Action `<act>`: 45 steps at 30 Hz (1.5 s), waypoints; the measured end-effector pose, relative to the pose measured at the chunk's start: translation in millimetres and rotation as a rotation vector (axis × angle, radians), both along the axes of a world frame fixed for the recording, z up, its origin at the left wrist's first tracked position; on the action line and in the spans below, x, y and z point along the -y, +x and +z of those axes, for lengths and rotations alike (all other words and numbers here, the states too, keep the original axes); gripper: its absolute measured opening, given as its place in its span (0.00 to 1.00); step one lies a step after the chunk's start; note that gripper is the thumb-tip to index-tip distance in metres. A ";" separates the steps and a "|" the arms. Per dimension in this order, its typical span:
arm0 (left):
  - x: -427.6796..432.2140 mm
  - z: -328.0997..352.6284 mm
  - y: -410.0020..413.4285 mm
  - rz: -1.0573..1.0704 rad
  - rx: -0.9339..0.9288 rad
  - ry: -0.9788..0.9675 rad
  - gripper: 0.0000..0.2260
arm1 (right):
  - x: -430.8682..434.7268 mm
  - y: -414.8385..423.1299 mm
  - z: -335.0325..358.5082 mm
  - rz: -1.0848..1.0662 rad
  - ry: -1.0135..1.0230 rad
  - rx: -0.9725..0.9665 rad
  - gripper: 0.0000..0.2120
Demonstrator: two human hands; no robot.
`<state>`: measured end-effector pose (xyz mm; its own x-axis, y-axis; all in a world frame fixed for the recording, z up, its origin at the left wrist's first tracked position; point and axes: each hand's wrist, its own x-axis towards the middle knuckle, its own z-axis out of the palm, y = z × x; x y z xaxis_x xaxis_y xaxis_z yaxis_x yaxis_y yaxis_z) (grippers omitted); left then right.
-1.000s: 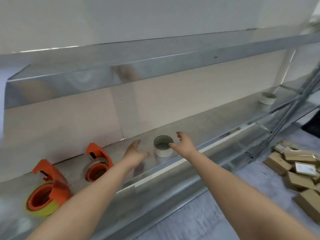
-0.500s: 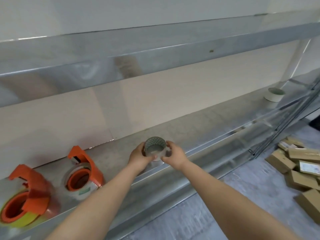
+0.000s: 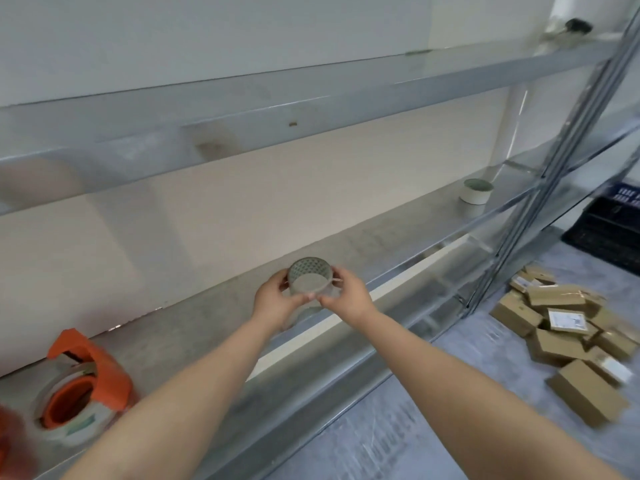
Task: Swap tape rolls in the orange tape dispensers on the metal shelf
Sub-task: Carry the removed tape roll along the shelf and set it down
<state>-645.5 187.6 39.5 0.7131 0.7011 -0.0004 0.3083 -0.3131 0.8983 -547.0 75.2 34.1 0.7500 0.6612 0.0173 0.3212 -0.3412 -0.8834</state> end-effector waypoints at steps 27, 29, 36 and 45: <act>202.6 11.1 293.8 -0.372 0.112 -0.064 0.25 | 233.9 235.1 18.2 -0.400 0.105 0.017 0.25; 207.7 11.6 324.2 -0.375 0.119 -0.080 0.27 | 240.6 263.9 20.8 -0.409 0.110 0.031 0.24; 226.1 15.5 429.7 -0.421 0.139 -0.090 0.26 | 264.3 363.1 30.6 -0.439 0.076 0.057 0.25; 244.1 3.4 529.7 -0.395 0.098 -0.091 0.26 | 280.7 467.1 18.0 -0.414 0.045 0.028 0.27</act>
